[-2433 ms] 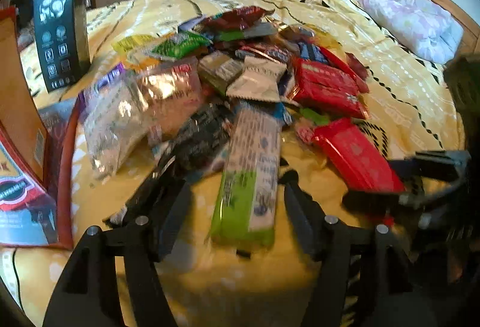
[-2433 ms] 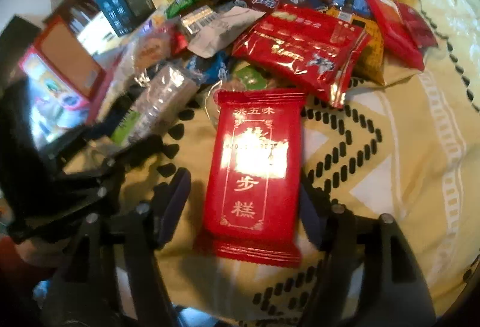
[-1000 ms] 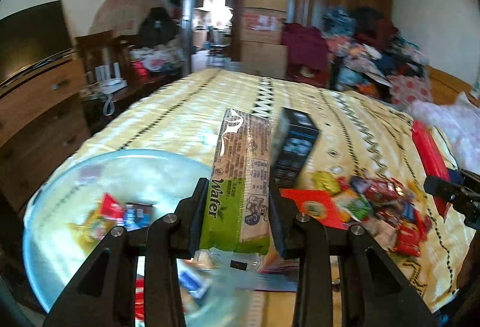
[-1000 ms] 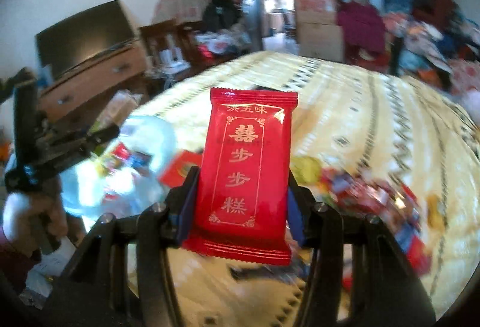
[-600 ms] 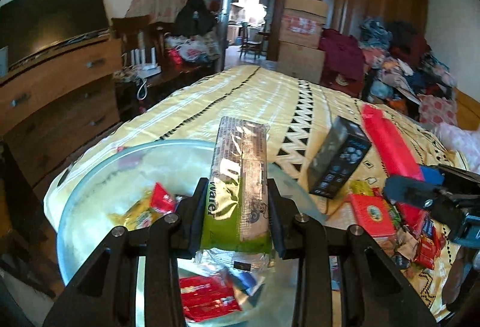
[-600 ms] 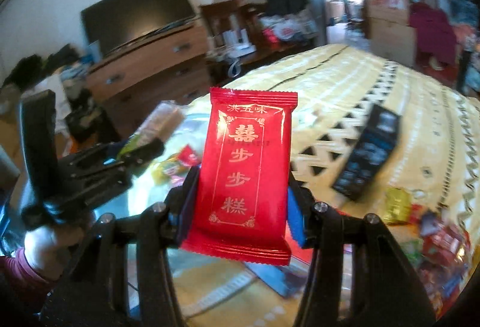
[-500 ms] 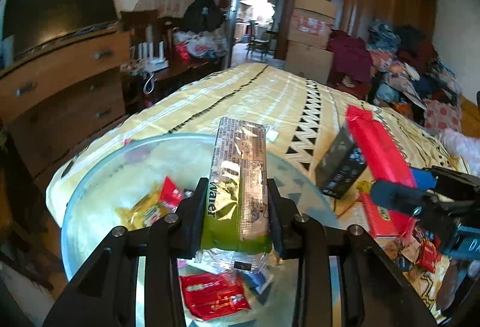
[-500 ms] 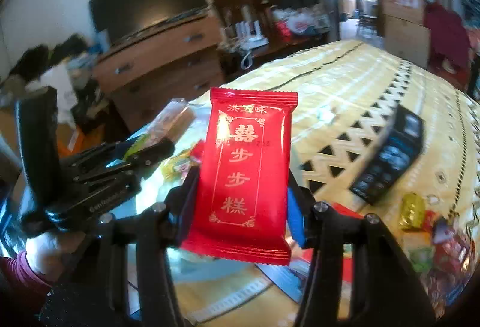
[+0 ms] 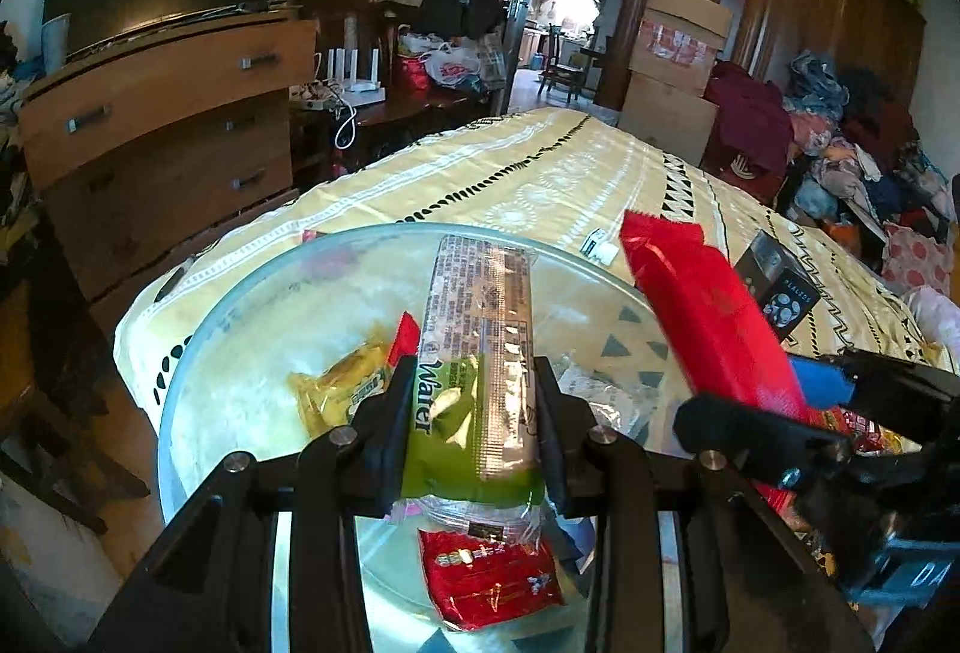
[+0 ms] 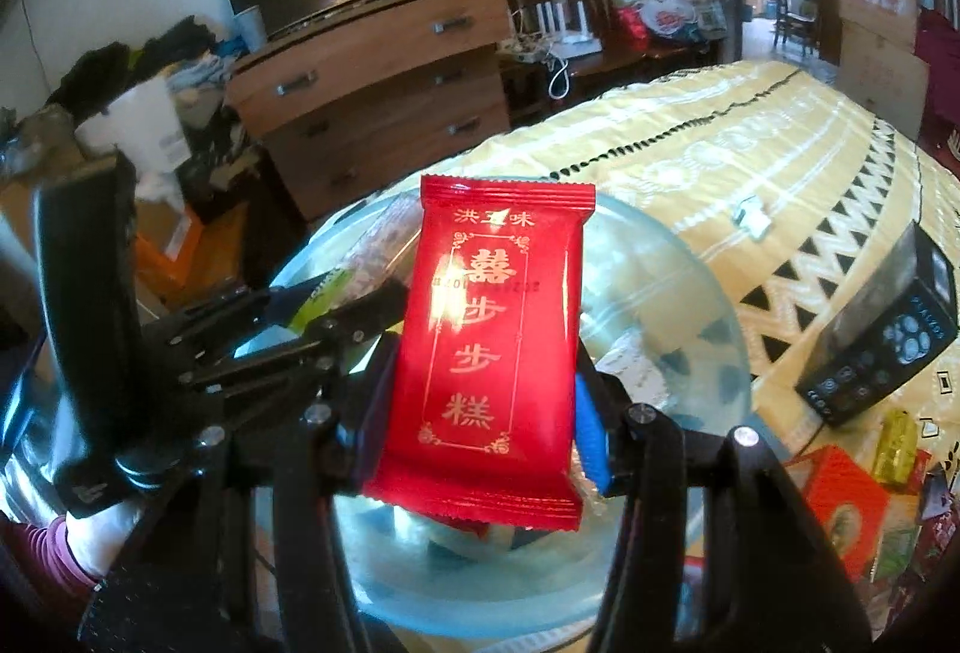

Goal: Organize snacks
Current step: 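Carry both snacks over the glass bowl and open both tools to drop them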

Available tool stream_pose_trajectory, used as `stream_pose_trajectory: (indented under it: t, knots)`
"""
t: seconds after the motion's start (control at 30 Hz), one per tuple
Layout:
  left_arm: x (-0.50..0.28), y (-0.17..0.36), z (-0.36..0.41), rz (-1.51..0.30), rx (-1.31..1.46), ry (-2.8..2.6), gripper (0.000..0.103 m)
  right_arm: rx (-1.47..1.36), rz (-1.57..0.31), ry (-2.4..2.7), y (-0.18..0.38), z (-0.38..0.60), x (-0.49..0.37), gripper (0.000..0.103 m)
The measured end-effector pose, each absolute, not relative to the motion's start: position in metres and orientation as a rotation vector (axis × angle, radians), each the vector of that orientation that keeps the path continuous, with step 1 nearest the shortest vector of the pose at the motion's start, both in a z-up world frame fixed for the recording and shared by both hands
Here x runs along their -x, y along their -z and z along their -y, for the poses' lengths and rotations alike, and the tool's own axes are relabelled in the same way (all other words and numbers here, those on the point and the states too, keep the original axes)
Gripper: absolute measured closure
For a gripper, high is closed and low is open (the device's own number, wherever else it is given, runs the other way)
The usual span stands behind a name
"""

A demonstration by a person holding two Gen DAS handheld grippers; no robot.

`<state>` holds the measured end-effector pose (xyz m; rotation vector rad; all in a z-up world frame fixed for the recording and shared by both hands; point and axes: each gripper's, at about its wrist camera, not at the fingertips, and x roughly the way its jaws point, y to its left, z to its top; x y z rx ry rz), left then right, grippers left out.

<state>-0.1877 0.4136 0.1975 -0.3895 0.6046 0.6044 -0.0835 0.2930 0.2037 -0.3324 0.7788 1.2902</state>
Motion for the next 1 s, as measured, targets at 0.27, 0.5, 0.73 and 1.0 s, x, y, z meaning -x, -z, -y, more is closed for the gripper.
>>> stream_pose_trajectory:
  t: [0.27, 0.5, 0.73, 1.0]
  knots:
    - [0.187, -0.195, -0.417, -0.618, 0.4, -0.61, 0.067, 0.336, -0.803, -1.288, -0.198, -0.301, 0.085, 0.05]
    - [0.186, -0.192, -0.419, -0.632, 0.41, -0.617, 0.067, 0.341, -0.812, -1.292, -0.195, -0.306, 0.087, 0.05]
    - [0.187, -0.191, -0.419, -0.631, 0.411, -0.619, 0.067, 0.341, -0.815, -1.292, -0.193, -0.308, 0.088, 0.05]
    - [0.187, -0.19, -0.418, -0.633, 0.411, -0.622, 0.067, 0.339, -0.819, -1.292, -0.192, -0.308, 0.088, 0.05]
